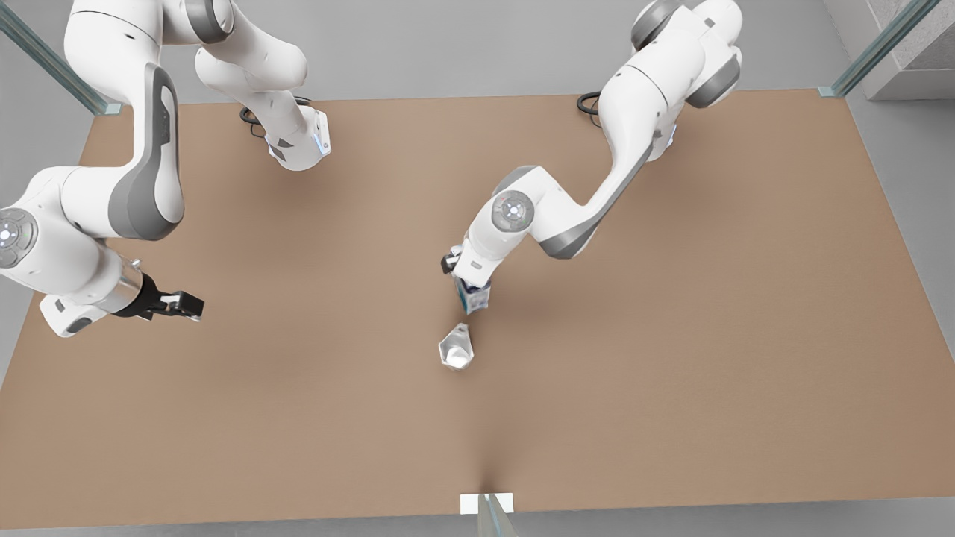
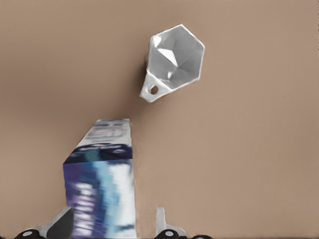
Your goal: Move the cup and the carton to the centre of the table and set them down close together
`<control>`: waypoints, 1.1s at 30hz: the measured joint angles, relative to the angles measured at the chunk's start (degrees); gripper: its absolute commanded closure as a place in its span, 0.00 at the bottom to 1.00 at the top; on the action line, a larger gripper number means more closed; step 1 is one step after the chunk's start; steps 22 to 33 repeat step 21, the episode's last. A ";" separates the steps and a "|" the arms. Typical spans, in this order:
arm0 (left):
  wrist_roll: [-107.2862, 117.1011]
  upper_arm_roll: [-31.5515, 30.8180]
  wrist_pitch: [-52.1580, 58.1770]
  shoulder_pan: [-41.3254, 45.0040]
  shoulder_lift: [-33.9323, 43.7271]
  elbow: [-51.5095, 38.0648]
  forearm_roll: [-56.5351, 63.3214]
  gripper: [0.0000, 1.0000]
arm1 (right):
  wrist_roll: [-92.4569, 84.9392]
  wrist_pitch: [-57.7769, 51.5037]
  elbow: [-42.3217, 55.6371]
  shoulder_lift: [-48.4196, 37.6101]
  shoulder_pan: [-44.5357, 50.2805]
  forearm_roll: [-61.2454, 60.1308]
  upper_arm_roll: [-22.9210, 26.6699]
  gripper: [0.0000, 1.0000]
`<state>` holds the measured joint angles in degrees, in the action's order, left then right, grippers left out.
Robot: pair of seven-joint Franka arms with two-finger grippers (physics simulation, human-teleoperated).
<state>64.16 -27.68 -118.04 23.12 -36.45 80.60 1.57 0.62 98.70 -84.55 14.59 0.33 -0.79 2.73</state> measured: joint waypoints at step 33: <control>-62.66 26.36 25.93 -16.52 22.03 -3.73 1.56 0.00 | 0.45 -0.14 2.04 0.66 -0.03 -0.13 0.17 0.00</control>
